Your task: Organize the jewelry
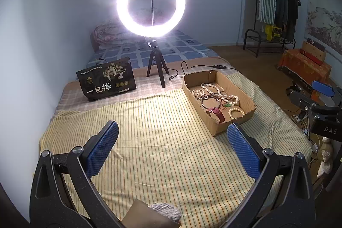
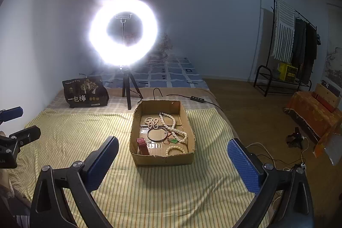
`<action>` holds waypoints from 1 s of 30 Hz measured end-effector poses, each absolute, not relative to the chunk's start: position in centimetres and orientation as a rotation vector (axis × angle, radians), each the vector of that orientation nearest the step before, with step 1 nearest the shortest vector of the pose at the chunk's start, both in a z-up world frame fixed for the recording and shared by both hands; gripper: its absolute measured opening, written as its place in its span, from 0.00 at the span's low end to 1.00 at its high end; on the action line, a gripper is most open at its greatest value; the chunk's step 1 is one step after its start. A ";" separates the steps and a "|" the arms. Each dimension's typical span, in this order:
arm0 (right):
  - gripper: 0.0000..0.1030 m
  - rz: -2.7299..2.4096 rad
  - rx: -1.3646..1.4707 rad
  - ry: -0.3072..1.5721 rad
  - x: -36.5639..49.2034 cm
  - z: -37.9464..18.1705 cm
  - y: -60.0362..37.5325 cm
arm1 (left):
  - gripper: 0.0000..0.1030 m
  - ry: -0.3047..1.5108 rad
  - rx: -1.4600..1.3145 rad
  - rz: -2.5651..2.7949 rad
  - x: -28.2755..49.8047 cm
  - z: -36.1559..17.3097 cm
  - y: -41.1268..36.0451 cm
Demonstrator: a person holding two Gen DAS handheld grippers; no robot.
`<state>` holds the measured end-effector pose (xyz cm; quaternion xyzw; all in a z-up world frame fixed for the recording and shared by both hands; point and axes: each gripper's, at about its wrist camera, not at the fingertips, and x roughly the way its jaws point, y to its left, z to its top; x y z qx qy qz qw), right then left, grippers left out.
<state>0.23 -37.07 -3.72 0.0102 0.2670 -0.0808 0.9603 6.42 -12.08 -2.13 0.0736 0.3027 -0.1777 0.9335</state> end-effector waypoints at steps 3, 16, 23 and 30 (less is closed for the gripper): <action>1.00 -0.163 0.025 0.543 0.2 -3.7 -37.1 | 1.00 0.617 0.151 -0.363 6.4 -2.1 -12.1; 1.00 -0.170 0.031 0.558 0.3 -4.3 -37.5 | 1.00 0.616 0.149 -0.362 6.5 -2.0 -12.0; 1.00 -0.179 0.043 0.565 0.1 -4.7 -38.0 | 1.00 0.619 0.145 -0.369 6.5 -2.1 -12.1; 1.00 -0.182 0.040 0.565 0.1 -4.7 -38.0 | 1.00 0.618 0.144 -0.370 6.5 -2.2 -12.3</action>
